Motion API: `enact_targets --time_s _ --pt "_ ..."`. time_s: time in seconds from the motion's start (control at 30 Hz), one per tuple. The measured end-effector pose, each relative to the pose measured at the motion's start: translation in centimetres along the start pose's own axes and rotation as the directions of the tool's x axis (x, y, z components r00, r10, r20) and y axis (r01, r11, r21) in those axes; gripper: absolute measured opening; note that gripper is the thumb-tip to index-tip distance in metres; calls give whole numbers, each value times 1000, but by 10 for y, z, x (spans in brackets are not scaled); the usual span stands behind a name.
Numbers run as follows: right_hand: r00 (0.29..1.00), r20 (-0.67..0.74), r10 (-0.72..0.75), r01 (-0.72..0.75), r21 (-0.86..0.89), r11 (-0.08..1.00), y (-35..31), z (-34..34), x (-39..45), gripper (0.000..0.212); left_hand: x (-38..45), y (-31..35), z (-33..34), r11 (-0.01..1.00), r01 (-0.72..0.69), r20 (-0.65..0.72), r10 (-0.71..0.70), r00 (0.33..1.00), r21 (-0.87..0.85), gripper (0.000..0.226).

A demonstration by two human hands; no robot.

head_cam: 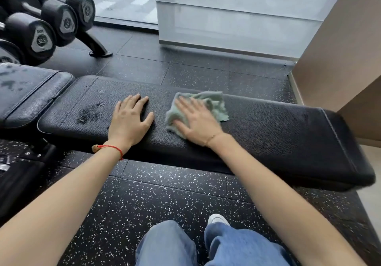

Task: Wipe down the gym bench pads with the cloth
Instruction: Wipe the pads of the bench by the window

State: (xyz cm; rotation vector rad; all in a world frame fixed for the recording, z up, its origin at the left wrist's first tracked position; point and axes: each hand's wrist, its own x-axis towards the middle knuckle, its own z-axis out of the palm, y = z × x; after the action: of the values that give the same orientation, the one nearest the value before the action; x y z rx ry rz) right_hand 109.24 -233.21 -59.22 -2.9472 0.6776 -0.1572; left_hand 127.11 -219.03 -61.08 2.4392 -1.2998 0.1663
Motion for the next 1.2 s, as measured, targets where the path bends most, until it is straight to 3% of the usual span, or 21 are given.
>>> enact_targets --time_s 0.13,0.27,0.4,0.5,0.63,0.7,0.87,0.97,1.03,1.1,1.13,1.2 --pt "972 -35 -233 235 52 971 -4 -4 -71 66 -2 -1 0 1000 -14 6 14 1000 7 74" --pt "999 -29 -22 24 64 998 46 -13 -51 65 -2 1 1 1000 -2 11 2 1000 15 74" --pt "988 48 145 -146 0 989 27 -8 37 67 0 0 0 1000 5 8 -5 1000 -2 72" --pt "998 54 26 -26 1 1000 -9 -1 33 67 0 -2 0 1000 -9 1 9 1000 -8 73" --pt "973 3 -229 228 67 971 -17 -3 -55 66 0 -3 1 1000 -13 -6 13 1000 -14 74" --pt "986 22 -167 164 78 983 10 -8 -58 67 -1 -2 1 1000 -15 -2 15 1000 -10 72" --pt "982 32 185 -185 8 983 37 -10 27 65 0 -1 1 1000 -2 -10 2 1000 -10 69" --pt "998 41 53 -54 28 998 -1 -3 23 66 1 -1 0 1000 -6 -7 6 1000 -16 69" --pt "992 30 -119 117 60 991 -15 -4 -18 67 1 -2 0 1000 -7 -11 7 1000 -26 71" --pt "981 18 -194 191 103 976 -5 -8 -63 67 -1 -2 0 1000 -9 -13 9 1000 -26 72" --pt "985 11 -170 168 109 980 9 -11 -78 66 -1 -2 0 1000 -11 -13 11 1000 -23 71" --pt "1000 -16 12 -11 101 995 49 -17 -88 69 -1 -2 0 1000 -12 -9 12 1000 -20 70"
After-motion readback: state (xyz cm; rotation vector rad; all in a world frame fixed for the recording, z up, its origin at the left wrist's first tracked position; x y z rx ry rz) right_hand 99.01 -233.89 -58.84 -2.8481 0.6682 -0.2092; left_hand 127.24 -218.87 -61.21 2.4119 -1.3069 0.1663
